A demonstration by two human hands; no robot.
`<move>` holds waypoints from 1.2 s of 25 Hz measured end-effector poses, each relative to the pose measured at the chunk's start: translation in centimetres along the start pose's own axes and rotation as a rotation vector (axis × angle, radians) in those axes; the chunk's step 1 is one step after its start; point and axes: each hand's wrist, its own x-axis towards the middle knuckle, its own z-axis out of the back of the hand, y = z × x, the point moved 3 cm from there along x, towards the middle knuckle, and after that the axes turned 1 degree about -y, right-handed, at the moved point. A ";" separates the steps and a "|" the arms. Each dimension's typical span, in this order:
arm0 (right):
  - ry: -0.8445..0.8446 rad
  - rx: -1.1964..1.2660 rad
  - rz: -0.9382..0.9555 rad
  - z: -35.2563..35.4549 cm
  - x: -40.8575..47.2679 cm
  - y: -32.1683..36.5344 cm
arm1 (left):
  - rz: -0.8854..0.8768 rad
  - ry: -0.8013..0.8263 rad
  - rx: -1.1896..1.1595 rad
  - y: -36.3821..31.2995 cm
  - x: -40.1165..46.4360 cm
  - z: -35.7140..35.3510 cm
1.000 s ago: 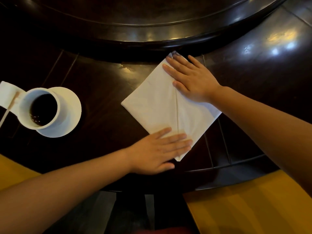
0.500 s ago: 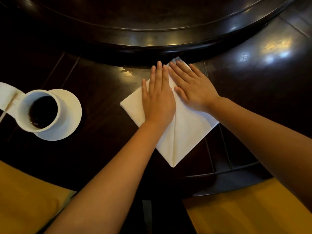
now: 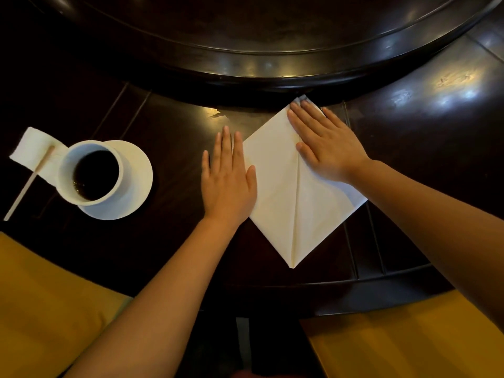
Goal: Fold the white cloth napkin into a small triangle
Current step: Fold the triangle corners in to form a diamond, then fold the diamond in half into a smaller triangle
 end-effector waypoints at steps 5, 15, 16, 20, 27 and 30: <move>0.002 0.015 -0.018 -0.2 -0.1 0.1 | -0.017 0.055 0.039 1.5 -2.3 0.4; -0.337 0.203 -0.353 2.8 -1.9 -0.3 | -0.078 0.059 -0.097 0.0 1.0 3.5; -0.398 0.192 -0.425 3.3 -2.6 -0.6 | -0.090 0.029 -0.134 -0.7 1.9 4.0; -0.231 0.186 -0.563 3.5 -3.8 -1.4 | -0.051 0.041 -0.112 -2.9 4.7 4.8; -0.040 0.300 -0.656 3.9 -3.0 -2.1 | 0.025 0.183 -0.123 -3.6 6.6 5.5; -0.007 0.369 -0.663 3.7 -3.0 -2.0 | 0.021 0.227 -0.135 -3.8 6.9 5.7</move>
